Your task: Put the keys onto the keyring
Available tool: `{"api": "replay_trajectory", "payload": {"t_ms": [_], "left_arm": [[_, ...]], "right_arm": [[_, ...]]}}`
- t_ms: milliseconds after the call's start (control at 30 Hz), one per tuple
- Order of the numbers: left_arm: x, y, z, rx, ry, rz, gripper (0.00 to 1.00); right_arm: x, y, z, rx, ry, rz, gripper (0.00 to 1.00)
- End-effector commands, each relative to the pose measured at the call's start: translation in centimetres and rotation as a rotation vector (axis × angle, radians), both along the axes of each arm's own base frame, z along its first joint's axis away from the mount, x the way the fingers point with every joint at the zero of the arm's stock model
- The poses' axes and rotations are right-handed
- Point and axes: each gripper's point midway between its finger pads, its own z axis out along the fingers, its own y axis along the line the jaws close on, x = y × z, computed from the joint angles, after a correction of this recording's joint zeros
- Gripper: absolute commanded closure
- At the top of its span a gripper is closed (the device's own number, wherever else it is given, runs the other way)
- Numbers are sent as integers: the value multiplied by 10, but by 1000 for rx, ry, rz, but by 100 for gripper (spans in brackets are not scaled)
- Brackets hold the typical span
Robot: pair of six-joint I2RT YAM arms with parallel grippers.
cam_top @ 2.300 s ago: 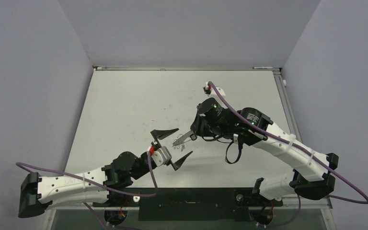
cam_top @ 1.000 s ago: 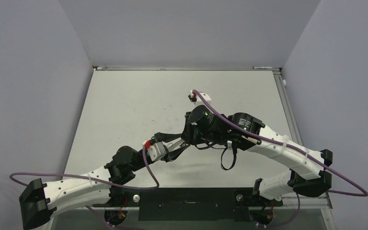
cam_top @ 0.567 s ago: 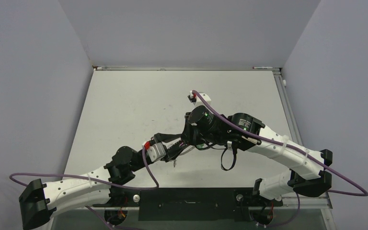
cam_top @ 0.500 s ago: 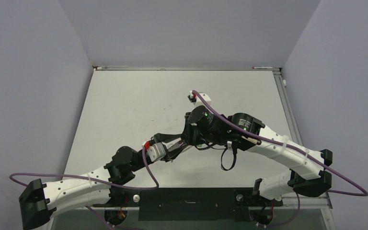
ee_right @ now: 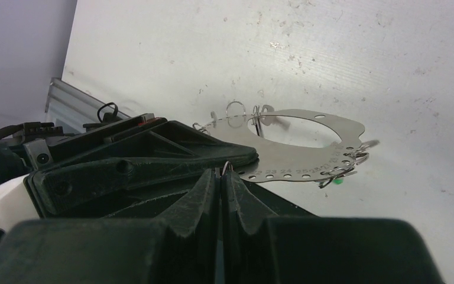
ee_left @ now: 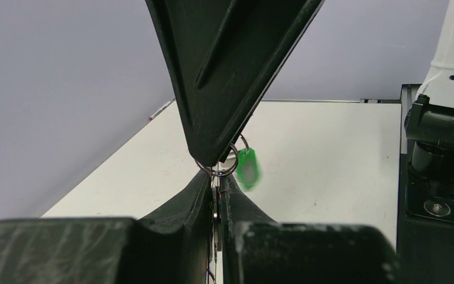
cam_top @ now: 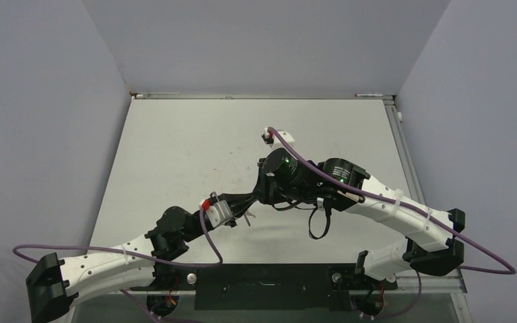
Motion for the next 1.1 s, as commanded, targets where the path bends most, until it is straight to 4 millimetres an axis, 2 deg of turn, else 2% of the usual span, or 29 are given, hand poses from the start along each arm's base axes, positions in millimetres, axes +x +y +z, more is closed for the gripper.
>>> {"api": "replay_trajectory", "payload": {"t_ms": [0, 133, 167, 367, 467, 700, 833, 1067], "left_arm": [[-7, 4, 27, -75, -53, -22, 100], [-7, 5, 30, -86, -54, -18, 100], [-7, 6, 30, -91, -51, -15, 100], [0, 15, 38, -147, -3, 32, 100], [-1, 16, 41, -165, 14, 24, 100], [8, 21, 44, -203, 95, 74, 100], [15, 21, 43, -222, 154, 106, 100], [18, 16, 44, -231, 179, 105, 100]], "right_arm": [[6, 6, 19, 51, -46, -2, 95], [7, 9, 21, 60, -69, 17, 95], [7, 9, 21, 59, -74, 21, 92], [8, 8, 24, 59, -110, 51, 53], [9, 6, 26, 60, -139, 67, 44], [20, -10, 12, -24, -241, 72, 44], [17, -7, 7, -6, -277, 112, 47], [15, 0, 14, 28, -340, 123, 56]]}}
